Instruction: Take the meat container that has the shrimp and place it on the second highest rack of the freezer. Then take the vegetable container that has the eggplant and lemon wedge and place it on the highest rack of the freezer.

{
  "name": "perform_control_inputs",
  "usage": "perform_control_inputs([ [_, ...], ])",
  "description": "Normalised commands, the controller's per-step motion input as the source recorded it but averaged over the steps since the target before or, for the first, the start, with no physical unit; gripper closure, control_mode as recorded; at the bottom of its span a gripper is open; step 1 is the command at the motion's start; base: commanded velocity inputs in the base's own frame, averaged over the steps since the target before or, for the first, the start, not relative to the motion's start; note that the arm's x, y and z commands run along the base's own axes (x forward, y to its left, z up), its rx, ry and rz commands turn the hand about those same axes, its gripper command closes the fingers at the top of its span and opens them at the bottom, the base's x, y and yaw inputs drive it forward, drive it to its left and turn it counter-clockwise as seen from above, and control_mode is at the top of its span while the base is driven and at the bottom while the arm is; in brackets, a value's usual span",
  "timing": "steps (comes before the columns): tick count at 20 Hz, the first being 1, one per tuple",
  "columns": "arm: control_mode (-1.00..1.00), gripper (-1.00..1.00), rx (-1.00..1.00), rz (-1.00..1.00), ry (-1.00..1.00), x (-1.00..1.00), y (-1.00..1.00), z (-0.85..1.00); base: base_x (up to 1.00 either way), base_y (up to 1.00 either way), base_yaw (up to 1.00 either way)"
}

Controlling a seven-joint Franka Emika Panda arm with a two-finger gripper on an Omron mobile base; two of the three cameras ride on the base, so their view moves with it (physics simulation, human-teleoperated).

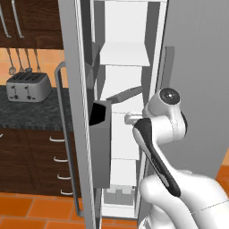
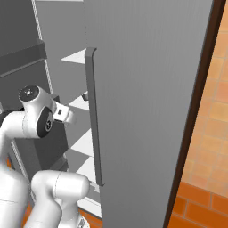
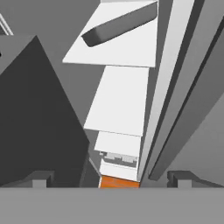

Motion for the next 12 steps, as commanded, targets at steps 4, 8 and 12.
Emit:
perform_control_inputs([
  [4,-1.00,-1.00,-0.04,0.11,0.10,-0.75,-0.03,0.49,0.00,0.00,0.00],
  [8,-1.00,-1.00,-0.04,0.12,0.21,-0.64,-0.02,0.69,0.00,0.00,0.00],
  [12,-1.00,-1.00,-0.02,0.07,0.07,-0.71,-0.04,0.04,0.00,0.00,0.00],
])
